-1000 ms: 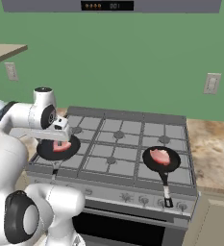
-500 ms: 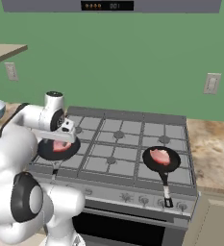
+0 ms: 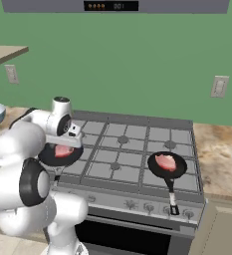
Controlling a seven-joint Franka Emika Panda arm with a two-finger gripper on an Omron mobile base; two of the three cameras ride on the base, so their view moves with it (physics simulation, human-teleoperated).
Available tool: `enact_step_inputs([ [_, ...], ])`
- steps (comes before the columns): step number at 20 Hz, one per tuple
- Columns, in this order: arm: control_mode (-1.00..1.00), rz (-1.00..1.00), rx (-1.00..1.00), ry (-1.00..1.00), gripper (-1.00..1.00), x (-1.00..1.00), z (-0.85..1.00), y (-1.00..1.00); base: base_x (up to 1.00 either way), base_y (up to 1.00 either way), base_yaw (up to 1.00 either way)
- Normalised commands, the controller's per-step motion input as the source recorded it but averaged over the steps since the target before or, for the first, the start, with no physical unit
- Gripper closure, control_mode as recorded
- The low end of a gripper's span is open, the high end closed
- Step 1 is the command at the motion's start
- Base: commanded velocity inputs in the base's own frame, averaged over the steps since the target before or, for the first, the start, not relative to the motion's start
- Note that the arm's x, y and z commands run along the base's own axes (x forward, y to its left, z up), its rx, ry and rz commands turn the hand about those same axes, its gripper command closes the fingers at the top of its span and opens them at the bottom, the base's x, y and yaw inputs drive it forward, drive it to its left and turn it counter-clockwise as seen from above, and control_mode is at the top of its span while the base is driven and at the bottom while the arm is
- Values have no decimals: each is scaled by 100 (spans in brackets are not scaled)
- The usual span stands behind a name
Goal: Place one of the steaks on the plate and the other in the bowl. Then place the bowl in the fridge.
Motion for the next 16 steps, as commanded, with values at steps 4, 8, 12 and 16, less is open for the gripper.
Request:
enact_step_inputs([
  [4, -100, 0, 2, 0, -100, 31, -30, 0, 0, 0, 0],
  [8, -100, 0, 3, 1, -100, 38, -34, 5, 0, 0, 0],
  [12, -100, 0, 3, 1, -100, 41, -32, 5, 0, 0, 0],
  [16, -100, 0, 3, 2, -100, 41, -30, 1, 0, 0, 0],
])
